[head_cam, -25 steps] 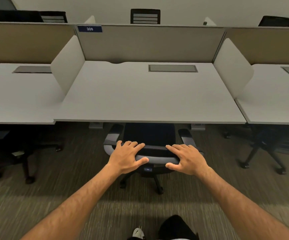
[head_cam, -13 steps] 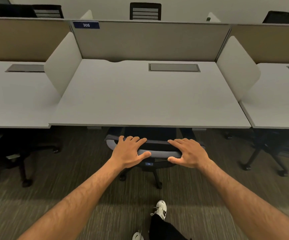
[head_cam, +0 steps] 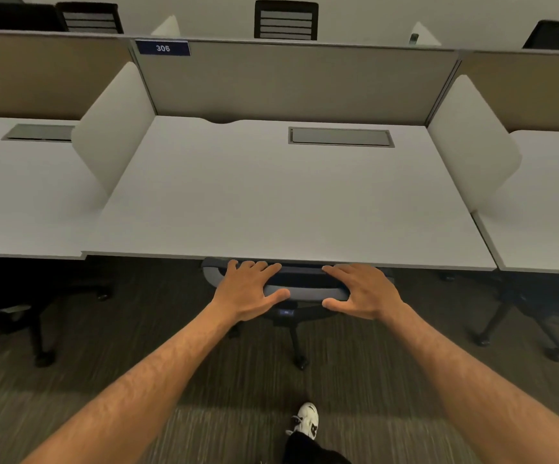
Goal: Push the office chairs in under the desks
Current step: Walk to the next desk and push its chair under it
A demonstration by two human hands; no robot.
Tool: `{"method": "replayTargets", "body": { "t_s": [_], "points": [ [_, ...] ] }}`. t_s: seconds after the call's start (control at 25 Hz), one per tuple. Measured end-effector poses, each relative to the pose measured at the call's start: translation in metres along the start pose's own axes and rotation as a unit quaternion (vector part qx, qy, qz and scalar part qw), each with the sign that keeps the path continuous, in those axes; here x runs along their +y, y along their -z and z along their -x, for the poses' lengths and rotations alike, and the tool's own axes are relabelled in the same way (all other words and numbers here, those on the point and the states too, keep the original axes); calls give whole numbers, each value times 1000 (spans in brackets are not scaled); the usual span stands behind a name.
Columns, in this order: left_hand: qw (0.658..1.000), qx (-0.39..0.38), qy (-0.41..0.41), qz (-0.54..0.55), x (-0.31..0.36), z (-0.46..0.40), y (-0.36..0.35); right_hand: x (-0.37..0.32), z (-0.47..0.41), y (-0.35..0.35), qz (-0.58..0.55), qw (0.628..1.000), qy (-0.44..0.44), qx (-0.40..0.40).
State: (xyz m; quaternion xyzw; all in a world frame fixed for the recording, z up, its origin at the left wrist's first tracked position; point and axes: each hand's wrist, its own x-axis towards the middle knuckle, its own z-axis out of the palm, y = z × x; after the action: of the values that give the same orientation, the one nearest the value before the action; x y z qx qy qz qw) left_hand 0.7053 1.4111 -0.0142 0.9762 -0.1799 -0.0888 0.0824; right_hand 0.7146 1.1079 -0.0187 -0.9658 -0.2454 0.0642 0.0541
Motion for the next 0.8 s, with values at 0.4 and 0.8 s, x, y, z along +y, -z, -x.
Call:
{"method": "replayTargets", "body": {
  "t_s": [0.4,0.8],
  "points": [
    [1000,20,2,-5,-12,-42,5,28,-41,6,-5,1000,21,1],
    [998,53,25,0,-14,-33,6,18,-57,21,-90,995,-1,-44]
  ]
}}
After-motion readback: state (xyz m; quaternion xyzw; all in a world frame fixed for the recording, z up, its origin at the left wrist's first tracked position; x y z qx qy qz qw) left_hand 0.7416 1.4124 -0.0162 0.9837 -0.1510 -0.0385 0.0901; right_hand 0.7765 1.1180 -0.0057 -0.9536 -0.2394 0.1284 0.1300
